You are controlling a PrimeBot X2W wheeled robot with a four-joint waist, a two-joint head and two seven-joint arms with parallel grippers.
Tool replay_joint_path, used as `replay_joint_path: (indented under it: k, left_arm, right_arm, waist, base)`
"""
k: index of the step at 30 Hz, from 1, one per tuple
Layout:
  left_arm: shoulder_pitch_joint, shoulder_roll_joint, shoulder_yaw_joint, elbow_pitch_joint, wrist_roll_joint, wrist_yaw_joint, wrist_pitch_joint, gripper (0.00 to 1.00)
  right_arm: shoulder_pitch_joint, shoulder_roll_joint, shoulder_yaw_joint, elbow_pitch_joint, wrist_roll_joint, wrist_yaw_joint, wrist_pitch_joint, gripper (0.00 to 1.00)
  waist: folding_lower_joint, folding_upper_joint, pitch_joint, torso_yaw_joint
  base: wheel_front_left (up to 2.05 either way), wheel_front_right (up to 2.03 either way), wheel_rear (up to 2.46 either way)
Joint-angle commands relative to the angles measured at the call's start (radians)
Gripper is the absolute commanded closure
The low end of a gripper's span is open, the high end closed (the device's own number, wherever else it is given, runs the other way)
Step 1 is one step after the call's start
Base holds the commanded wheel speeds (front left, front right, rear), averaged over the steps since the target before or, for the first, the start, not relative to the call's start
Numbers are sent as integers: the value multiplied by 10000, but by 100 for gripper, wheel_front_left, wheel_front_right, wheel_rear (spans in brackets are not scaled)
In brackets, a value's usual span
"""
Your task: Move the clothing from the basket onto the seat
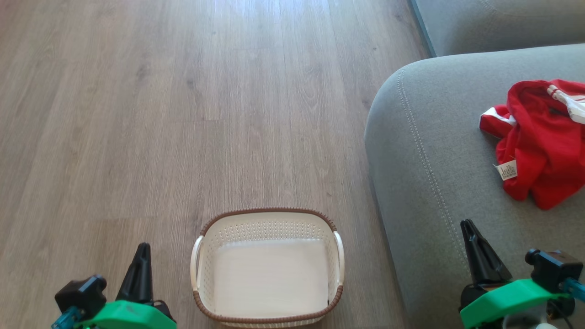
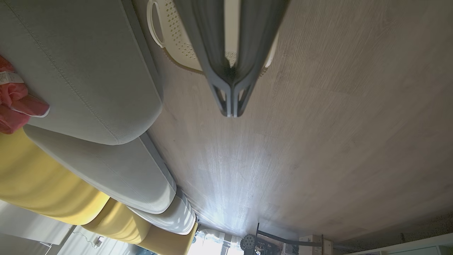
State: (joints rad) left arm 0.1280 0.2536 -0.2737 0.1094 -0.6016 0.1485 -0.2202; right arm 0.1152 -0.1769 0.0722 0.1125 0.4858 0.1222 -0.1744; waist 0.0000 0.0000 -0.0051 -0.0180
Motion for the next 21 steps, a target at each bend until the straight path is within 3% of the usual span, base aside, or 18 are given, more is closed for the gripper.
replay_joint_path:
  k: [1, 21]
  left_arm:
    - [-389, 83, 274, -210, -167, -77, 18, 100]
    - [-749, -239, 840, 101, -1968, -561, 549, 100]
  right_arm:
    - [-368, -24, -109, -258, 203, 9, 78, 100]
    - [-692, 139, -329, 20, 2218, 23, 500, 100]
  waist:
    - [0, 0, 0, 3]
    - [0, 0, 14, 34]
  base:
    - [0, 0, 0]
    - [0, 0, 0]
